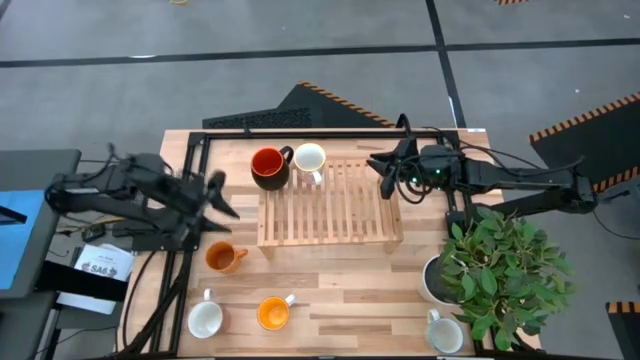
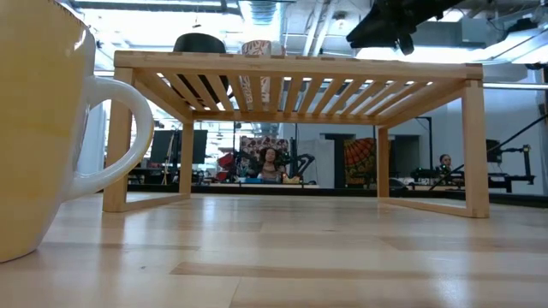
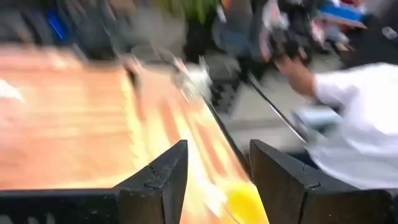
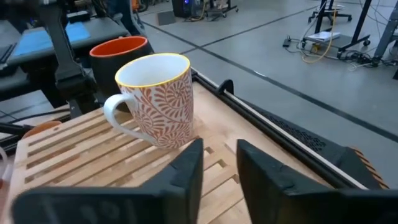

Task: Place coffee mugs
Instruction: Put the orange mug on the shelf

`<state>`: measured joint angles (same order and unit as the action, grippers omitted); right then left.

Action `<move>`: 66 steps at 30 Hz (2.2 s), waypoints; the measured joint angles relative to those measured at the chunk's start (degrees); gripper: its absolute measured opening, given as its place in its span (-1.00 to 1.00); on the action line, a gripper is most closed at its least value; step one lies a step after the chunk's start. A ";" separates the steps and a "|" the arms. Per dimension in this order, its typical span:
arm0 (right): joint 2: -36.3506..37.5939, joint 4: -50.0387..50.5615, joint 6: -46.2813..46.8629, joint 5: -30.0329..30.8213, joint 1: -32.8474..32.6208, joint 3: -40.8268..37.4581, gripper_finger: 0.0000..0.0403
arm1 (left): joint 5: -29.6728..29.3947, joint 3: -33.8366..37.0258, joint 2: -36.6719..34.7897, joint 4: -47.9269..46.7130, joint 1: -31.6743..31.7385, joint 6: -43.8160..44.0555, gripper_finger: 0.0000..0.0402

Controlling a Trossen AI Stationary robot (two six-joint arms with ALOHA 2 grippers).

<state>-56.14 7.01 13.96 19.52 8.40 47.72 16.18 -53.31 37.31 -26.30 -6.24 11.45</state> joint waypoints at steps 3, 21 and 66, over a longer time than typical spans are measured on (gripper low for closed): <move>-0.30 -0.05 -0.31 0.04 0.00 0.00 -0.17 | 0.40 -0.40 3.90 -5.13 -5.61 5.40 -0.21; -4.31 2.58 -3.93 0.12 4.14 0.02 0.12 | -27.54 -0.41 14.70 -37.40 -16.04 14.94 -0.21; -6.99 4.39 -3.91 0.12 4.07 0.00 0.12 | -22.58 16.03 15.60 -26.61 -16.00 20.70 -0.21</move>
<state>-63.13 11.40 10.04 19.64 12.47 47.72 -6.41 -37.28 52.91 -52.91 -22.24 32.15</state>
